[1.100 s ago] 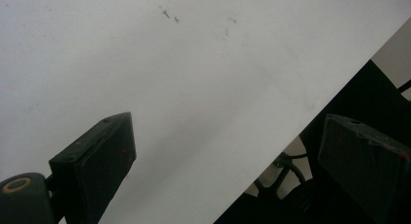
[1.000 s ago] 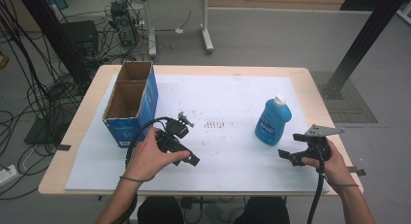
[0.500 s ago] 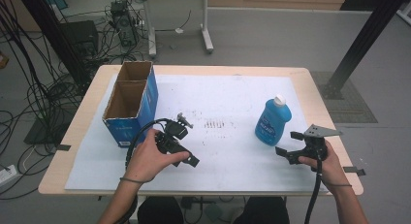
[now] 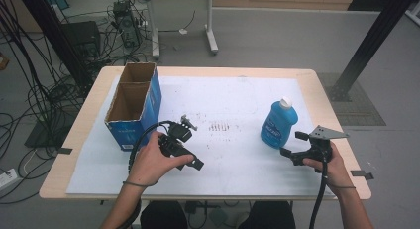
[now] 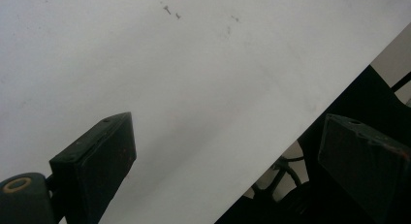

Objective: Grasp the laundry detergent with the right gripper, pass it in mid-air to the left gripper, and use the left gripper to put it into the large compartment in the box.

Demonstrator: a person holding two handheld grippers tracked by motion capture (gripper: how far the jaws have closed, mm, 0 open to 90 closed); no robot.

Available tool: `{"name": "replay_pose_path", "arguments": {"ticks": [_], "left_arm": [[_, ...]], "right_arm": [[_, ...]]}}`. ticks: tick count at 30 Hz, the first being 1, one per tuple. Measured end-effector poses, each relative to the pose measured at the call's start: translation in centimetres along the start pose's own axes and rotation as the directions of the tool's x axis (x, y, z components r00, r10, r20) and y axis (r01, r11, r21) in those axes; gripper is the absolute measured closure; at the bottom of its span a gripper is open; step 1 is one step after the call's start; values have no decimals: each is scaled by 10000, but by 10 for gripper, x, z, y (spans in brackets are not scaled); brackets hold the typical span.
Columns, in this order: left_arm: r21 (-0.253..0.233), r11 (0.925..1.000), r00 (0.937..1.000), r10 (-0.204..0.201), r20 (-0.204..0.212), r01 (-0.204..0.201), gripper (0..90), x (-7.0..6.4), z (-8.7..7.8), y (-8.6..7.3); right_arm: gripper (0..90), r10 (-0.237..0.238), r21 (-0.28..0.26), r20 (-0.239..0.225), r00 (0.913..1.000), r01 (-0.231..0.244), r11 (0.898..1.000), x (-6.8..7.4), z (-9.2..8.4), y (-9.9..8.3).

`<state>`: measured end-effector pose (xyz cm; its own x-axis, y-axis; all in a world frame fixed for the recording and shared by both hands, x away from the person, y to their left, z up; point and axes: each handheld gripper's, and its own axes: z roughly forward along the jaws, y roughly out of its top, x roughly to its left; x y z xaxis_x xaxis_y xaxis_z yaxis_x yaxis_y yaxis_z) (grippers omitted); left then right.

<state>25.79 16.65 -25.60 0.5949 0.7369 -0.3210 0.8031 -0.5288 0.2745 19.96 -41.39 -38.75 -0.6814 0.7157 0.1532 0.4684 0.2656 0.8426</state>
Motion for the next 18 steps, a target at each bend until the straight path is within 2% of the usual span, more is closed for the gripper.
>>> {"name": "replay_pose_path", "arguments": {"ticks": [18], "left_arm": [[-35, 10000, 9999, -4, 152, 5, 67, 1, 2, 1]], "right_arm": [[28, -30, -159, -115, 9999, 28, 9999, -4, 9, 0]]}}
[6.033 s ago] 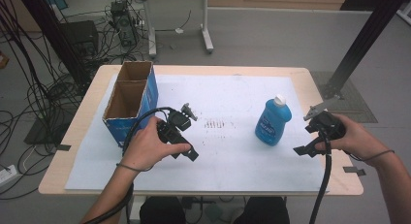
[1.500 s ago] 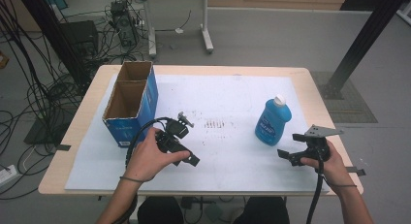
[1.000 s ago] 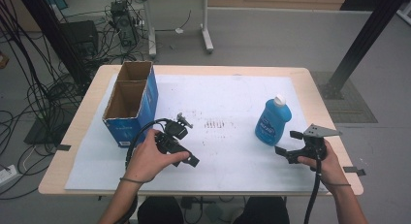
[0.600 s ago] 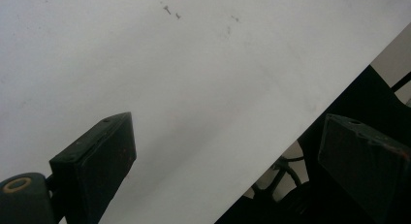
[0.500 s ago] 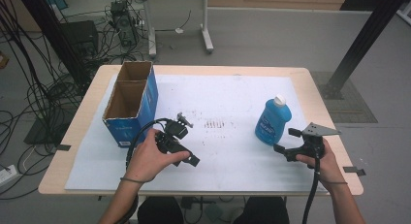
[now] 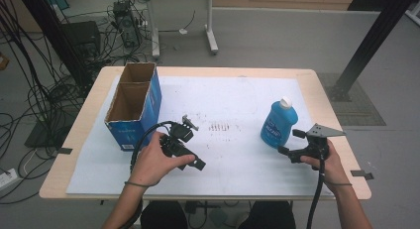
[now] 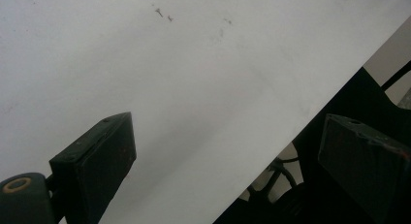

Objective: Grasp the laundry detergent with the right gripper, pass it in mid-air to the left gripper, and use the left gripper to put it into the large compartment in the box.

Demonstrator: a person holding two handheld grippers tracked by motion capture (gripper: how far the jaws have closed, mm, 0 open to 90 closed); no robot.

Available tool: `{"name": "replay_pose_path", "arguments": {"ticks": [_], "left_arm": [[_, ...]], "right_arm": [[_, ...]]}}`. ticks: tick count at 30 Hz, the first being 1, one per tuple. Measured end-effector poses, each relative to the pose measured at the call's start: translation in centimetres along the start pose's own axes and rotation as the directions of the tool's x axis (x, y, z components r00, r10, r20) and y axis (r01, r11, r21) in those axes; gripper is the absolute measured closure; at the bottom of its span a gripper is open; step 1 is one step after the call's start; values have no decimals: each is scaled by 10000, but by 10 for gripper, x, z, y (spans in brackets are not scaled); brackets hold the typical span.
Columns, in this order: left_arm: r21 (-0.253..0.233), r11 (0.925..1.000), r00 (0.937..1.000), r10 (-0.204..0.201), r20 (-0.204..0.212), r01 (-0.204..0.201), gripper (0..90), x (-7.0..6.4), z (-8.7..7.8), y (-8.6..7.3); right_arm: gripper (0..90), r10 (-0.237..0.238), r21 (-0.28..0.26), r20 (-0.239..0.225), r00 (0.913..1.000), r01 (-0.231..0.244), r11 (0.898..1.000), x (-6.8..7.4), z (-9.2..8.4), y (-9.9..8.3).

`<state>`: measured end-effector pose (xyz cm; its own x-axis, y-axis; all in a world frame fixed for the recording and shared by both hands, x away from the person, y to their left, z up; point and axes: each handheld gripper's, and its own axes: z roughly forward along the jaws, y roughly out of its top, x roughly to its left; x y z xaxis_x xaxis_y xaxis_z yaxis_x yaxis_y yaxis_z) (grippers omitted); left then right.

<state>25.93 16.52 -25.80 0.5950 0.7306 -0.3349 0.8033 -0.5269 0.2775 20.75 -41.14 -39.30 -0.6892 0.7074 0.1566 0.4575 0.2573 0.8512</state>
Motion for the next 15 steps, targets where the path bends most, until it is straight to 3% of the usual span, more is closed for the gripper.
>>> {"name": "replay_pose_path", "arguments": {"ticks": [15], "left_arm": [[-10, 10000, 10000, 52, 56, -52, 67, 0, 0, 2]], "right_arm": [[23, 47, -98, 27, 10000, -46, 9999, -2, 7, 0]]}}
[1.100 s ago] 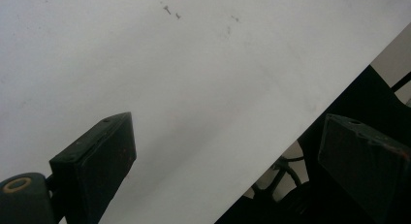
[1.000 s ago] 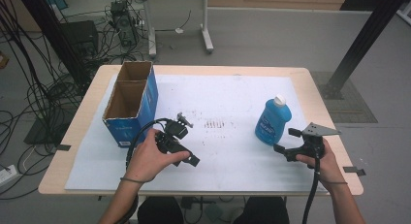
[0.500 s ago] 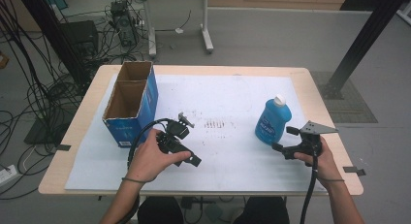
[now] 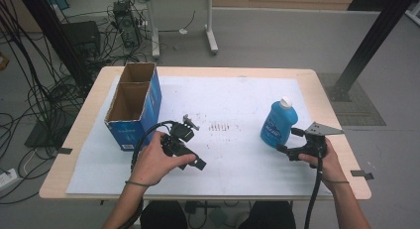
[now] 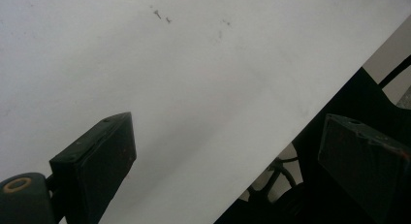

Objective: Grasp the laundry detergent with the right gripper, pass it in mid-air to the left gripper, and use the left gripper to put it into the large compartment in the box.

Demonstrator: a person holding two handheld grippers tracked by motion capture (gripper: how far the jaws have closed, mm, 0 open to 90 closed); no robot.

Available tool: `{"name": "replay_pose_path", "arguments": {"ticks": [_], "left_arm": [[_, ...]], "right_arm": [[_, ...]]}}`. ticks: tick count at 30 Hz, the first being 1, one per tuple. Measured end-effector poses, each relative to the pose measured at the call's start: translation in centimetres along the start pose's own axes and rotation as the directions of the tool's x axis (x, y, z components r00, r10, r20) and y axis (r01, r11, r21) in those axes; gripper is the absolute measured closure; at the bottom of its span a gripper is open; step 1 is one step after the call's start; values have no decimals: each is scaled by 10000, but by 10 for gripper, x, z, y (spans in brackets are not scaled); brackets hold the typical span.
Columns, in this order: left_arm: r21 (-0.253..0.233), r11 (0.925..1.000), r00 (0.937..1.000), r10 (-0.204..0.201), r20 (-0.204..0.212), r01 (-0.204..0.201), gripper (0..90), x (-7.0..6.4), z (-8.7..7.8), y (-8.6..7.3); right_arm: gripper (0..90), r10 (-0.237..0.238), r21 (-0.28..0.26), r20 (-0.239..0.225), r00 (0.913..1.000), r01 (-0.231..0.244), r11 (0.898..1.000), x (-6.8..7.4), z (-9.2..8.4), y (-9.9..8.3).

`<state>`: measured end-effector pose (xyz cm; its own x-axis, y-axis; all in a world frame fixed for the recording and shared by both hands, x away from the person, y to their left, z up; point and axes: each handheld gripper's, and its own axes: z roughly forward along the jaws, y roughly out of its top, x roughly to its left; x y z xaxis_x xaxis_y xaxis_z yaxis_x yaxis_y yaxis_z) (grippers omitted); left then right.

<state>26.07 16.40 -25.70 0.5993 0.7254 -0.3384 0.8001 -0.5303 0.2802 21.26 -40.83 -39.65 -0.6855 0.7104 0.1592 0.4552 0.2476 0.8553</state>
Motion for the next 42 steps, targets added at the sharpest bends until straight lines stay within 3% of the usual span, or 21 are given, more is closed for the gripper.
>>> {"name": "replay_pose_path", "arguments": {"ticks": [24, 42], "left_arm": [[21, 10000, 9999, 29, 153, -29, 70, -1, 1, 2], [55, 10000, 9999, -12, 126, 11, 70, -1, 1, 1]], "right_arm": [[23, 30, -320, -101, 9999, -33, 9995, -5, 9, -6], [27, -513, -617, -270, 9983, 496, 9969, -6, 18, -12]]}}
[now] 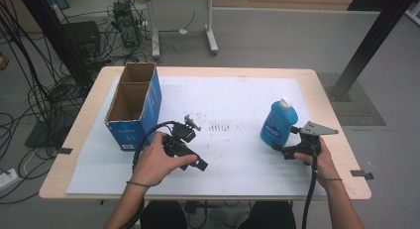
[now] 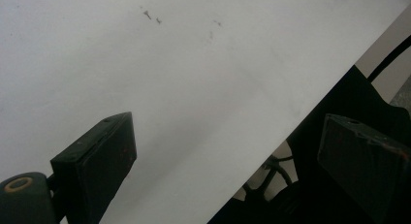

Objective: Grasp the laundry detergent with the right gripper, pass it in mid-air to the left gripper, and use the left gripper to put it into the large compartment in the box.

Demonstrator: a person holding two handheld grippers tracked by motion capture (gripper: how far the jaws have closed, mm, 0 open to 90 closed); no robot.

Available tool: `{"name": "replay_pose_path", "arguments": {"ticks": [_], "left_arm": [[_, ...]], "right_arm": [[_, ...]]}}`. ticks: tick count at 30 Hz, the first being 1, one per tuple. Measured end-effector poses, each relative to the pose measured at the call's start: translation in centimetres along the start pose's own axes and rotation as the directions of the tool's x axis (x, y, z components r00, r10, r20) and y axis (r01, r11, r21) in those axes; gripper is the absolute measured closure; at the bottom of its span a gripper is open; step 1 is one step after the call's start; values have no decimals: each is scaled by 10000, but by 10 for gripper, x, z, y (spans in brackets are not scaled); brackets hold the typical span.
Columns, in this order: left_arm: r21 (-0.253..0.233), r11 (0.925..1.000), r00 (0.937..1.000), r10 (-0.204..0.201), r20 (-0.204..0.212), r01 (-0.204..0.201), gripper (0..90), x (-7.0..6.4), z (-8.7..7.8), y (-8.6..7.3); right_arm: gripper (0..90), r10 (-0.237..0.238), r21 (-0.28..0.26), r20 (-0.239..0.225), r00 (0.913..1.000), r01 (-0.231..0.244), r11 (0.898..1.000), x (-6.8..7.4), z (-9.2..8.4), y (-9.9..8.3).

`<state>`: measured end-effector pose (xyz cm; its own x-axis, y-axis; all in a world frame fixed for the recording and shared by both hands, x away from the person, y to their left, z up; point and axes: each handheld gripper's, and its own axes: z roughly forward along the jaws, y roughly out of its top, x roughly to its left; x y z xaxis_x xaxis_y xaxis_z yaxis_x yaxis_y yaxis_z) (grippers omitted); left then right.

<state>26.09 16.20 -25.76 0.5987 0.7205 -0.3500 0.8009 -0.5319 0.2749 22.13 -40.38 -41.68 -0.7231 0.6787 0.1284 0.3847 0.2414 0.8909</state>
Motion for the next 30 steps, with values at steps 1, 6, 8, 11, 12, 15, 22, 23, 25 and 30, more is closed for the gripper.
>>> {"name": "replay_pose_path", "arguments": {"ticks": [1, 6, 8, 11, 12, 15, 22, 23, 25, 30], "left_arm": [[0, 10000, 10000, 0, 0, 0, 70, 0, 0, 0], [47, 10000, 10000, 2, -26, -2, 70, 0, 0, 0], [43, 10000, 10000, -6, -12, 6, 71, 0, 0, 0], [37, 10000, 10000, -24, -31, 24, 70, 0, 0, 0], [34, 10000, 10000, -30, -43, 30, 71, 0, -1, 0], [48, 10000, 10000, -13, -16, 13, 70, 1, 0, 0], [74, 10000, 10000, -14, -29, 14, 70, 1, 1, 0], [60, 10000, 10000, -24, -5, 24, 70, 2, 1, -1], [65, 10000, 10000, -29, 4, 29, 70, 2, 1, -1], [97, 9999, 10000, -36, 11, 36, 71, 3, 1, -1]], "right_arm": [[27, 0, 0, 0, 10000, 0, 10000, 0, 0, 0], [28, -71, -67, -36, 10000, 71, 10000, 0, 2, -3], [29, -94, -156, -52, 9999, 93, 9998, -1, 4, -5], [28, -85, -222, -63, 9999, 83, 9997, -1, 5, -6], [28, -106, -218, -59, 9999, 104, 9997, -1, 5, -6], [28, -148, -262, -104, 9998, 145, 9996, -1, 7, -7], [27, -181, -355, -95, 9998, 178, 9992, -2, 9, -6], [27, -200, -359, -99, 9998, 196, 9992, -2, 10, -6], [27, -168, -369, -117, 9998, 163, 9992, -2, 11, -6], [27, -202, -436, -140, 9997, 196, 9989, -3, 13, -7]]}}
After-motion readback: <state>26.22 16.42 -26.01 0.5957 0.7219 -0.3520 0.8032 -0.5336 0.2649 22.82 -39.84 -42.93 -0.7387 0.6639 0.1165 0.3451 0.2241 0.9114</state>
